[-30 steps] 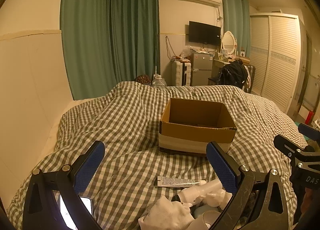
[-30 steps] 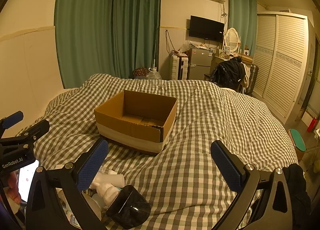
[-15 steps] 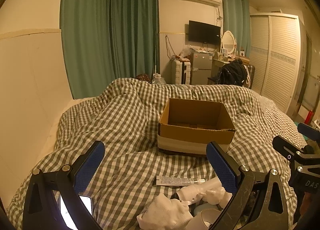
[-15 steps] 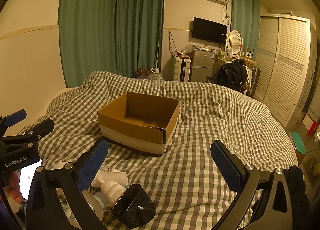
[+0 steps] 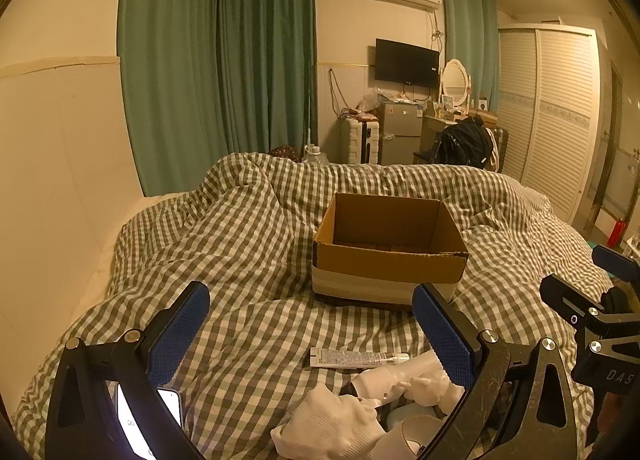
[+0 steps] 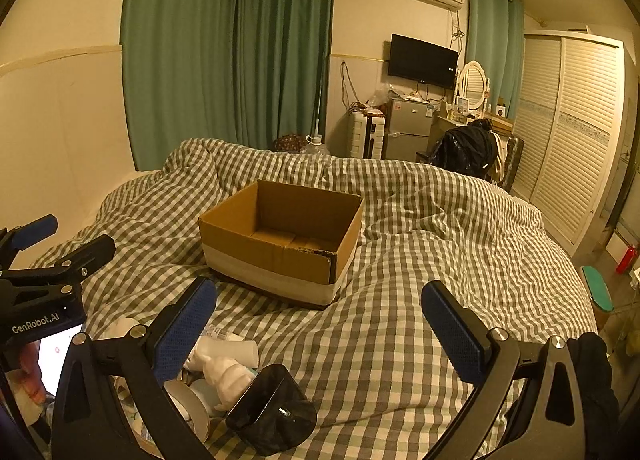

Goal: Organize objects
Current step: 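Move both tools toward the loose items beside the cardboard box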

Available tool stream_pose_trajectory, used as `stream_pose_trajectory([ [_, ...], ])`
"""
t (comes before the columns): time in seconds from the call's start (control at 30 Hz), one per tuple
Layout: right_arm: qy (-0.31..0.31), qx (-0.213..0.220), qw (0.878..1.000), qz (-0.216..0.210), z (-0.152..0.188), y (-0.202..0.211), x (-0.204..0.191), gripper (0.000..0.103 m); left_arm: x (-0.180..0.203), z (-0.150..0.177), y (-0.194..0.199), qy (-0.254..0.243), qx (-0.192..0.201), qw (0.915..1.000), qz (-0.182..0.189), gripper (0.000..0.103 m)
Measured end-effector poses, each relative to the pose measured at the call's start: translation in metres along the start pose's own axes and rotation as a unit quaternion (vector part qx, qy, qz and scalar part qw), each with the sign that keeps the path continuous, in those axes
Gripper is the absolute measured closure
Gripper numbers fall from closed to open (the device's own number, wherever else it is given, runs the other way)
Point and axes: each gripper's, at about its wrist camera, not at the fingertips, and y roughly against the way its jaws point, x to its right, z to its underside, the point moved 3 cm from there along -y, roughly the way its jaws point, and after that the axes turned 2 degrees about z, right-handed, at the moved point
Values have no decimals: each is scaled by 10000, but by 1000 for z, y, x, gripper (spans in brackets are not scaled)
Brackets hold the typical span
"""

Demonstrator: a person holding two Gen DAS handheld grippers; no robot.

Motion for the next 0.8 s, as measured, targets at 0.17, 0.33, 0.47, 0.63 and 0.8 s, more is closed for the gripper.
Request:
stream_pose_trajectory([
  [0.17,1,-1,10000,-2,1,0,0,0,2,1,0,-18,5,10000,14,0],
  [0.33,14,7,10000,-16,2,0,0,0,2,1,2,-8,21,10000,8,0],
  [0.47,24,36,10000,-40,3,2,-2,0,2,1,3,15,18,10000,-17,0],
  [0.63,27,73,9999,-123,1,10,-3,0,3,-2,12,-14,94,10000,-25,0],
  [0.8,76,136,9997,-162,-3,19,-5,0,6,-4,22,-87,147,9999,1,0],
])
